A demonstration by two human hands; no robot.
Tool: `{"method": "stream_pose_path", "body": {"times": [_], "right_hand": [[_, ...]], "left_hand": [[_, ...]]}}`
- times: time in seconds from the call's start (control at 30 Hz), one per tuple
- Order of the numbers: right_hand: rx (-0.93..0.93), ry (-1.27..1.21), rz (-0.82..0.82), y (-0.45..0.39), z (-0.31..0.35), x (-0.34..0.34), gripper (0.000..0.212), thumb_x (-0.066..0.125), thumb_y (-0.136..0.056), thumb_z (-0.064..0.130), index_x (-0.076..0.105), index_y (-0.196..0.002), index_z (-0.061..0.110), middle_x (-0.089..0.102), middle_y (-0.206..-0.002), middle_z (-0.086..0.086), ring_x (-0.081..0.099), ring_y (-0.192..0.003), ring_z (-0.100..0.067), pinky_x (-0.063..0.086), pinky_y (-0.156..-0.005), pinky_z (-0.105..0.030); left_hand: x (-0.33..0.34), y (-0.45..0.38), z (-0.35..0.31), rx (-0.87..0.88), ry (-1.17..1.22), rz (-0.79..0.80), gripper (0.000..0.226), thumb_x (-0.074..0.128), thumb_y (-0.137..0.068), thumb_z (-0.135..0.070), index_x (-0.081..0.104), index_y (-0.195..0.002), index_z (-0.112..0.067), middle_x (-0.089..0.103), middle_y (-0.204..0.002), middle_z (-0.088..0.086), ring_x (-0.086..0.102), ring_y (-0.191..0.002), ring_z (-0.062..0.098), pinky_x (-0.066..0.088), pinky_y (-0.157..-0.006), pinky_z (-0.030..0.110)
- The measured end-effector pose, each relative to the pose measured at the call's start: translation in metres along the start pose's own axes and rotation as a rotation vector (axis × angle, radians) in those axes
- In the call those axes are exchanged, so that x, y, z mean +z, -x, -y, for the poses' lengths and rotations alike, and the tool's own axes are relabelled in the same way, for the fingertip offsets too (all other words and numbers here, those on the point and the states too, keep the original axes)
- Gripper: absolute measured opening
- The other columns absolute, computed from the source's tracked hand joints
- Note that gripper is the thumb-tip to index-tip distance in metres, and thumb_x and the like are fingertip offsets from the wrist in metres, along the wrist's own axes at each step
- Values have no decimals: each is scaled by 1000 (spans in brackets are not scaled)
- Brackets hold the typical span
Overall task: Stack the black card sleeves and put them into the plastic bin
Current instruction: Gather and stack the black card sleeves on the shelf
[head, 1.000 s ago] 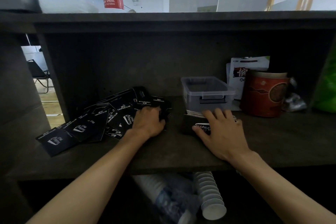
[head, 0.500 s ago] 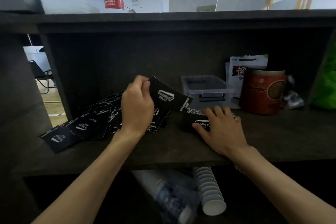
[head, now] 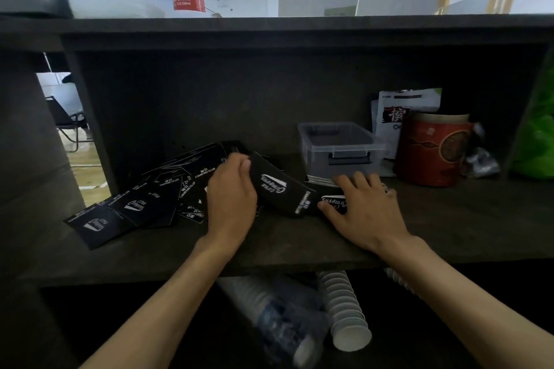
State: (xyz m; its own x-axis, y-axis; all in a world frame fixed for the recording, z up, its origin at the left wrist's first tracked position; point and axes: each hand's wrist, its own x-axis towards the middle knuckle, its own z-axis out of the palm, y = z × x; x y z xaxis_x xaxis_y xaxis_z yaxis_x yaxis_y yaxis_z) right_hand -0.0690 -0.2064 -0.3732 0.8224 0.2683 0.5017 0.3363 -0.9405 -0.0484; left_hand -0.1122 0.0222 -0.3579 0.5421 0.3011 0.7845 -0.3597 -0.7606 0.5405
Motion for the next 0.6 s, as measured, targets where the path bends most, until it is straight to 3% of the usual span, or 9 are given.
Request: {"method": "stream_pose_path", "body": {"times": [0.13, 0.27, 0.47, 0.6], "right_hand": [[-7, -104, 141, -6, -7, -7, 73, 49, -74, 68, 32, -139, 39, 46, -127, 6, 36, -122, -19, 40, -98, -50], [3, -155, 232, -12, -8, -17, 70, 48, -74, 66, 34, -138, 42, 48, -125, 8, 38, -121, -18, 42, -98, -50], [9, -8, 264, -18, 1, -16, 68, 40, -83, 78, 32, -139, 41, 45, -135, 4, 39, -125, -24, 43, -97, -53], [-6, 67, 169, -10, 9, -7, 66, 29, -85, 78, 29, -138, 39, 44, -135, 2, 39, -124, -26, 43, -91, -54]], "left_hand": [[8, 6, -3, 154, -185, 145, 20, 47, -102, -21, 60, -89, -13, 58, -81, 2, 54, -75, 19, 46, -71, 40], [24, 19, -17, 193, -231, 399, 20, 55, -98, -29, 68, -91, -15, 51, -89, -2, 56, -82, 19, 46, -74, 34], [29, 16, -25, 194, -343, 440, 24, 51, -99, -35, 68, -100, -18, 59, -103, 4, 59, -90, 23, 48, -78, 36], [33, 20, -30, 236, -339, 434, 24, 49, -100, -33, 67, -101, -18, 60, -101, 4, 60, -88, 23, 45, -72, 34]]}}
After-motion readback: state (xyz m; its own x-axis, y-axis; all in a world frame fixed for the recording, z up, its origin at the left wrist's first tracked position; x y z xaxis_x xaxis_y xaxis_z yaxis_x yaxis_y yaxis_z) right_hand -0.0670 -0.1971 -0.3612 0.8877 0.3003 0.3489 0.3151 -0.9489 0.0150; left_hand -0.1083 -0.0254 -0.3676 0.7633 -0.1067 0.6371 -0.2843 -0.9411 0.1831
